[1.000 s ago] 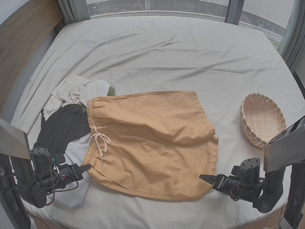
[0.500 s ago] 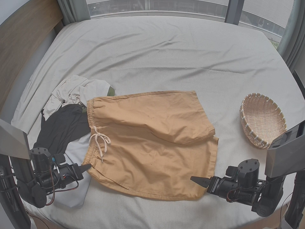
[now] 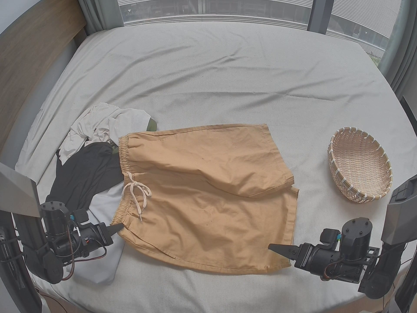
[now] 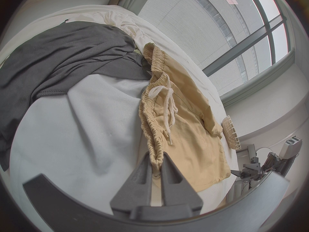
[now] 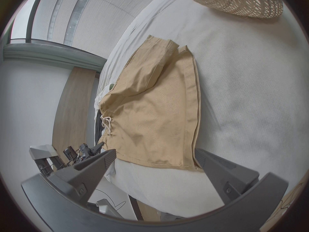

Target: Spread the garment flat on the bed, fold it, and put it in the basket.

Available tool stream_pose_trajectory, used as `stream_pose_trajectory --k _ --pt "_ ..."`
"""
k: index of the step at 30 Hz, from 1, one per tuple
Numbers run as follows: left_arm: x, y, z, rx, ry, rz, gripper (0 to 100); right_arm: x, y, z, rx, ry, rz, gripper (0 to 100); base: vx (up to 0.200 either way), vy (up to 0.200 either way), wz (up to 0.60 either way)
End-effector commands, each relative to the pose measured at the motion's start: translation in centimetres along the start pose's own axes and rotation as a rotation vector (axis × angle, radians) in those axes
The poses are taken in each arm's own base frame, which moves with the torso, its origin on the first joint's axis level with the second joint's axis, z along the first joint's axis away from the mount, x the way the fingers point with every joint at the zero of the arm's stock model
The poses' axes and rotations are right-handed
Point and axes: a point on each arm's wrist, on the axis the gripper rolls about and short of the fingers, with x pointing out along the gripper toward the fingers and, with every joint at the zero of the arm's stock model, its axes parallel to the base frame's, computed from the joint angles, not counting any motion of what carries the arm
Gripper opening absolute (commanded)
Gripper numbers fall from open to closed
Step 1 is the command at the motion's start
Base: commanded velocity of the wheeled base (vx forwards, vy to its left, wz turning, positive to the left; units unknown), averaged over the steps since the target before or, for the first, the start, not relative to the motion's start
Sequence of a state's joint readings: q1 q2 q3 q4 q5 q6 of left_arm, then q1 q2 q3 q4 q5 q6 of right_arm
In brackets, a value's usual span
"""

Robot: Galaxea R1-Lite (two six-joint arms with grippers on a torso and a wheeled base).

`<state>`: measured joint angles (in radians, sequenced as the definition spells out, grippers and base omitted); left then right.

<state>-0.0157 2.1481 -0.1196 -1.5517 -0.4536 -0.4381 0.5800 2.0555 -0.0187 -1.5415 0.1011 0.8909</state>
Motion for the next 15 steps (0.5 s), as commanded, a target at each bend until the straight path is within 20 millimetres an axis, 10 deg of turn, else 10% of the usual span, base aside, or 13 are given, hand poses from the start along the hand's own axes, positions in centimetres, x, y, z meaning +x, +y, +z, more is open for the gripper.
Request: stream_pose_trajectory --k 1,15 --pt "0.0 0.1 0.0 -0.002 0.000 0.003 0 0.6 -2.1 -0.5 -0.005 0.018 -0.119 100 0.000 0.000 0.00" --pt "-0.2 0.2 -0.1 -0.009 0.001 0.013 0 2.1 -4.1 -1.5 -0.023 0.062 -0.225 100 0.000 0.000 0.00"
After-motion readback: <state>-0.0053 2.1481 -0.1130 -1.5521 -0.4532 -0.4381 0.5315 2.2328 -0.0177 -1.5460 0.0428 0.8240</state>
